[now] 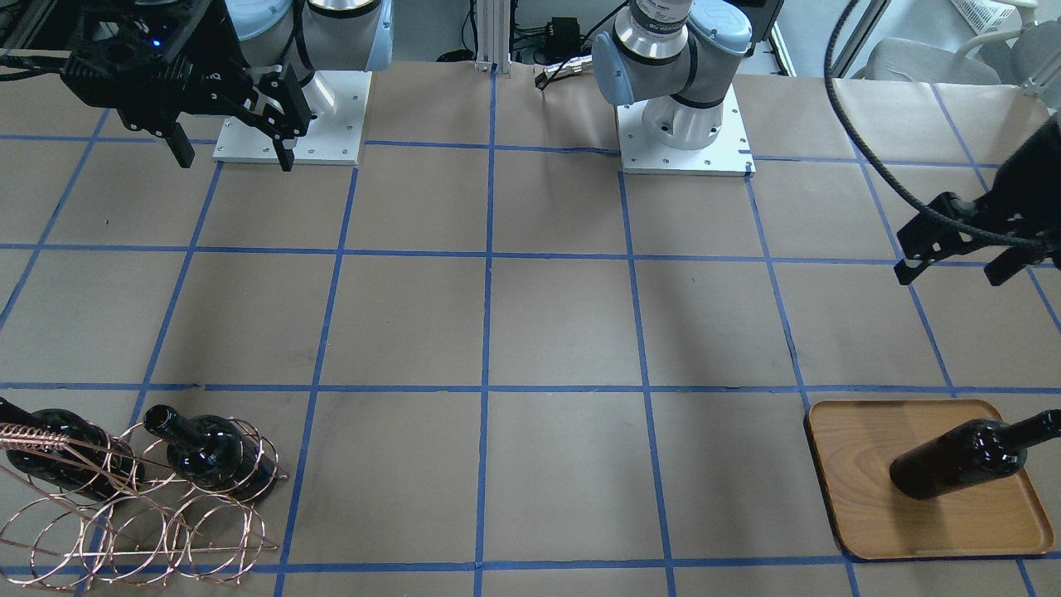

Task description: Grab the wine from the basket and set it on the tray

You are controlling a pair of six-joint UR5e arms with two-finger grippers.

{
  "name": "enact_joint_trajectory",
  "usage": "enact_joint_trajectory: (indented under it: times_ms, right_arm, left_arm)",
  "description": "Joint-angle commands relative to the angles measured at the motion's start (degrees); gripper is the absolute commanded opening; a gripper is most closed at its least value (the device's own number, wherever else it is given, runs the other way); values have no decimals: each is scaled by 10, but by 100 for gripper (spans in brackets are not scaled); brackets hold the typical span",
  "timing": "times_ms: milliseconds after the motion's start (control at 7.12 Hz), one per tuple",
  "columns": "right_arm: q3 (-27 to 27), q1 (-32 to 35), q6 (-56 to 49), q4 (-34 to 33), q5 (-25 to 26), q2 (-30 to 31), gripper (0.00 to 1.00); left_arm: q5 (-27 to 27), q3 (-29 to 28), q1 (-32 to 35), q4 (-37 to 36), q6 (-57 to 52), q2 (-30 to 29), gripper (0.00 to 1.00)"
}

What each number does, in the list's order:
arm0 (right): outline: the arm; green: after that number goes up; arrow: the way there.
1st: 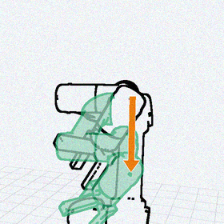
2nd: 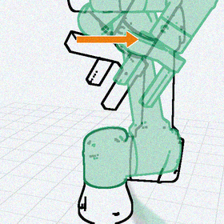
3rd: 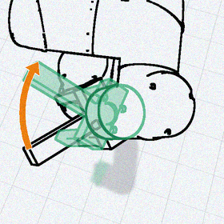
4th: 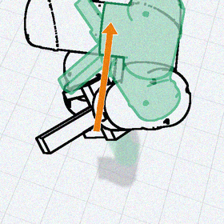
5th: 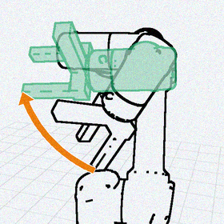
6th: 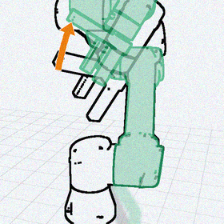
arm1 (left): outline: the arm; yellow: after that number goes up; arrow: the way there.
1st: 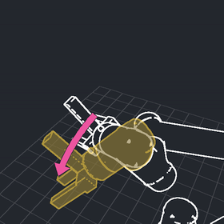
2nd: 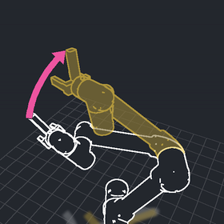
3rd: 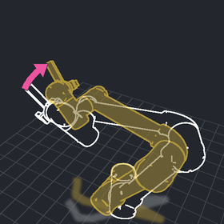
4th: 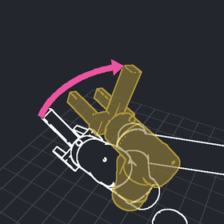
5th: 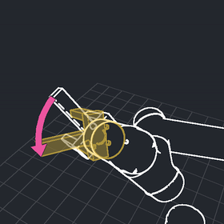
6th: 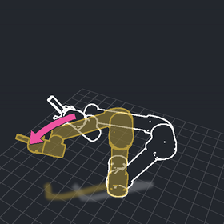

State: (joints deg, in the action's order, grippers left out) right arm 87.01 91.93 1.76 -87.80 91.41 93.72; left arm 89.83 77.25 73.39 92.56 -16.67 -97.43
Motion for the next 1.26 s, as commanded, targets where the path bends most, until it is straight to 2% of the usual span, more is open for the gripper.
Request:
enact_joint_trajectory:
  times_ms: [0,281,1124]
  right_arm:
    - [0,0,0,0,0,0,100]
    - [0,0,0,0,0,0,100]
    - [0,0,0,0,0,0,100]
  left_arm:
    - [3,44,92,-9,93,38,100]
    - [8,60,140,-7,104,65,100]
    - [12,93,145,-4,106,98,100]
